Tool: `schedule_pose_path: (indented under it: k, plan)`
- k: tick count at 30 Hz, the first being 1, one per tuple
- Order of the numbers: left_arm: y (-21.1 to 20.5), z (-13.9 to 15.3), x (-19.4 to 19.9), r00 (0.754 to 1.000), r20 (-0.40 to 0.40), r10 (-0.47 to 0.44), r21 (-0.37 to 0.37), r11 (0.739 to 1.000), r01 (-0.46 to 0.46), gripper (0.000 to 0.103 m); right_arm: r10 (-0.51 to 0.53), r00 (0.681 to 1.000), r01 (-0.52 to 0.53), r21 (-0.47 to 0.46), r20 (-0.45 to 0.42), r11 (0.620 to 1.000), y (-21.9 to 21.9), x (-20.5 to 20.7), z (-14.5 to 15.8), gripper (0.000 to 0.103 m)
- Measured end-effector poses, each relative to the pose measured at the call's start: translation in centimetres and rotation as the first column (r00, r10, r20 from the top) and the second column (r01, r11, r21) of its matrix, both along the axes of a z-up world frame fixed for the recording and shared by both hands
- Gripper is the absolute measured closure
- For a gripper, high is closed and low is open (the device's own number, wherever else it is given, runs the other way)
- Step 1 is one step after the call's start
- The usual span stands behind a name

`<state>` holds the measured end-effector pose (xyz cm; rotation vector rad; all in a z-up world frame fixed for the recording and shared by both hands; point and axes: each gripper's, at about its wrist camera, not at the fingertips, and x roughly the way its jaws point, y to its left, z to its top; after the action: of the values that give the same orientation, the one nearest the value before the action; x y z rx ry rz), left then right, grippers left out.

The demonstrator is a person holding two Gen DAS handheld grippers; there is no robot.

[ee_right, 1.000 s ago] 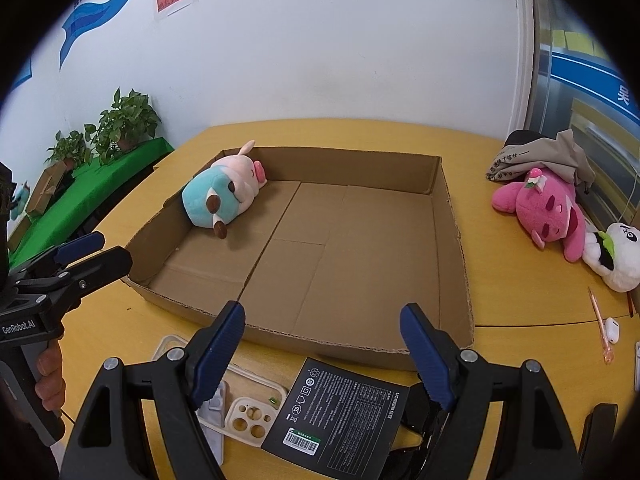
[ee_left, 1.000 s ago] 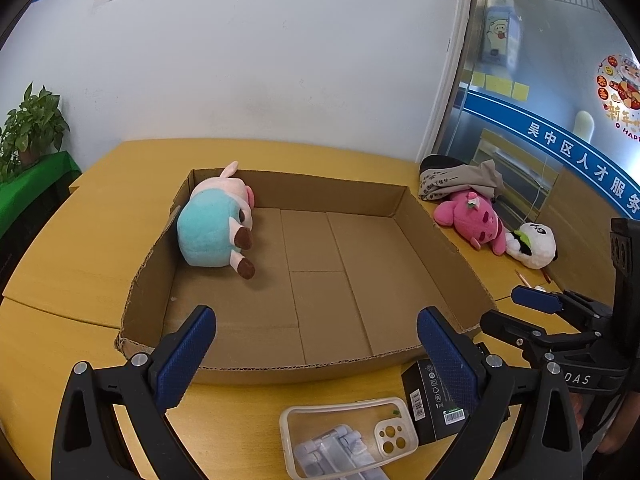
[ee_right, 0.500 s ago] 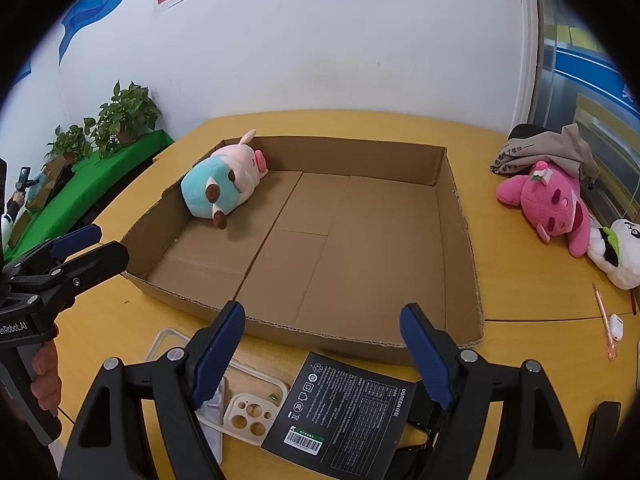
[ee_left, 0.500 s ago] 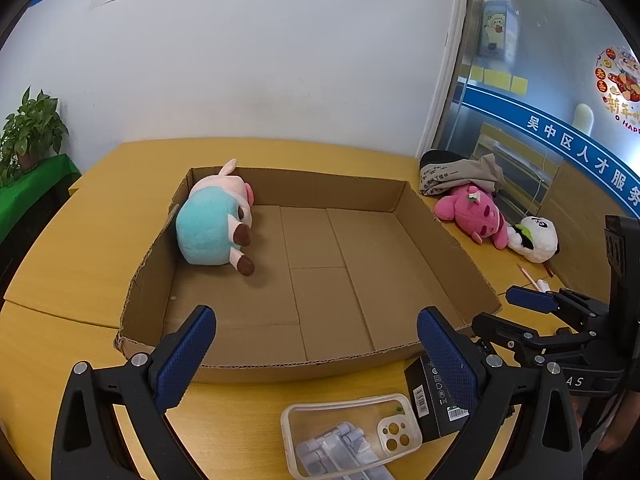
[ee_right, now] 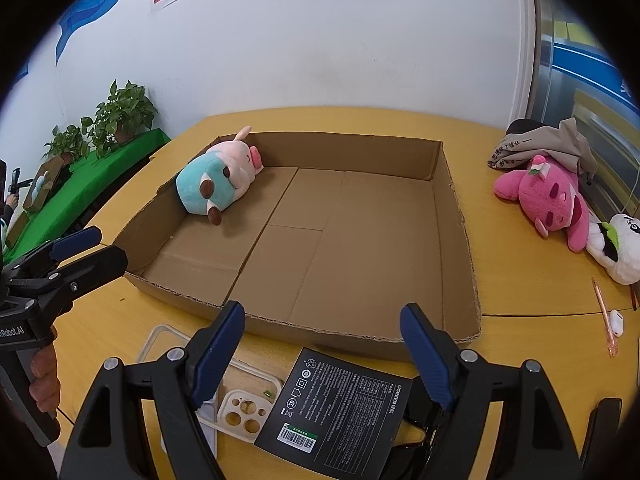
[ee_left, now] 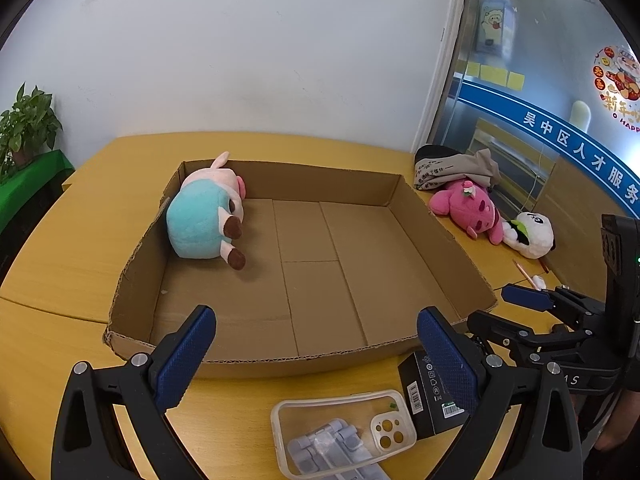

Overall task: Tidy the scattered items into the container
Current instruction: 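Withdraw both tools and move toward the white phone case on the table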

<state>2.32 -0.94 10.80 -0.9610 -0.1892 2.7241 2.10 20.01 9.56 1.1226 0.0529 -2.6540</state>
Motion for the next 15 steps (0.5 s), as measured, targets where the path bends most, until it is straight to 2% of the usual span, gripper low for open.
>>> schedule_pose_path:
  k: [10, 15]
  plan:
    - [-0.9, -1.1, 0.6, 0.999, 0.038, -0.021, 0.009, 1.000, 0.021, 0.001, 0.041, 0.999, -0.041, 0.005, 0.024, 0.999, 0.1, 0.7, -1.0, 0.023]
    - [-2.3, -3.2, 1.2, 0.994, 0.106, -0.028, 0.029, 0.999, 0.026, 0.001, 0.151, 0.982, -0.143, -0.071, 0.116, 0.987, 0.1, 2.3, -3.5, 0.023]
